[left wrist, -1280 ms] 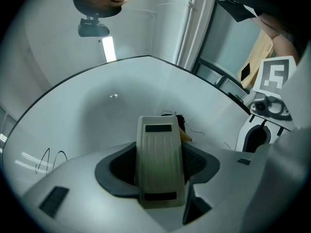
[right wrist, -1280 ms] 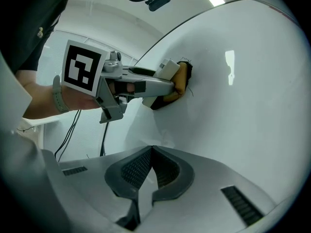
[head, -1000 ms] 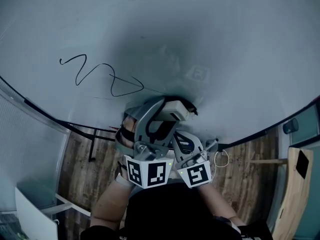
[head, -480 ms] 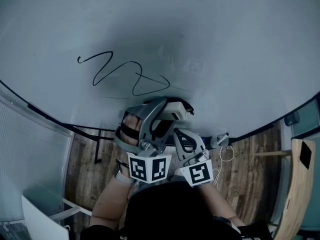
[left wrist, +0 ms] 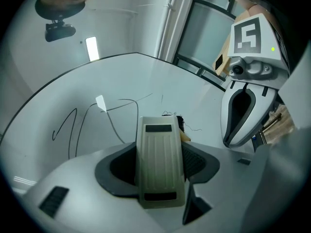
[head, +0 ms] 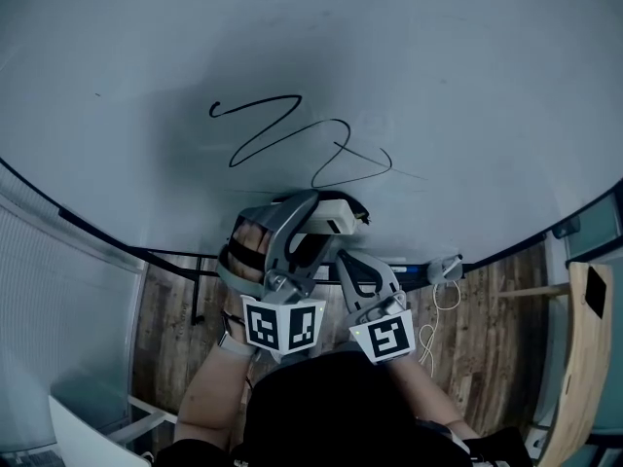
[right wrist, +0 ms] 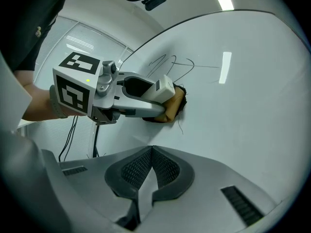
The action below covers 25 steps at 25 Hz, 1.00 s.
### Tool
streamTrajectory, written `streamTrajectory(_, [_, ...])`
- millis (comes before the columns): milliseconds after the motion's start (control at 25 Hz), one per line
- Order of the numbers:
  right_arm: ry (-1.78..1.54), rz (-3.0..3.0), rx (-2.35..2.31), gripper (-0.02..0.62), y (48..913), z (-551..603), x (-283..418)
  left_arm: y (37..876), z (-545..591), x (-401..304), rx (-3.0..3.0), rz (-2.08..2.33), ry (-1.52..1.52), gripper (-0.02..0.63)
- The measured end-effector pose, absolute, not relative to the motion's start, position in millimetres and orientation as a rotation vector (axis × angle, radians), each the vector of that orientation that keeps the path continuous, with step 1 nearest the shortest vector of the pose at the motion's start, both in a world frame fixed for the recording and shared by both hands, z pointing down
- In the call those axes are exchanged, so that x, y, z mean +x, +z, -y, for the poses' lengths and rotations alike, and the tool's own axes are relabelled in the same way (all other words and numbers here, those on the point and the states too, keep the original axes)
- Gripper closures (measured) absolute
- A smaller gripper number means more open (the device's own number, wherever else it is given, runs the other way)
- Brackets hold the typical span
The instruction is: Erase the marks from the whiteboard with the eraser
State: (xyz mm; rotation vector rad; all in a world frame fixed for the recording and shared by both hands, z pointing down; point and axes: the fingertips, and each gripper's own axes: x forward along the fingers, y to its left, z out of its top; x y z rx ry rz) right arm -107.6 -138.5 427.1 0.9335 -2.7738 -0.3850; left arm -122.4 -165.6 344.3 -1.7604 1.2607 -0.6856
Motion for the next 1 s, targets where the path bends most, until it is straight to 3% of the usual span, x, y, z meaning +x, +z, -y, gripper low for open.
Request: streamTrajectory(1000, [-0.372, 2.834, 0.839, 0.566, 441, 115, -241, 346, 135, -314, -1.718, -1.487, -0.709, 0.344])
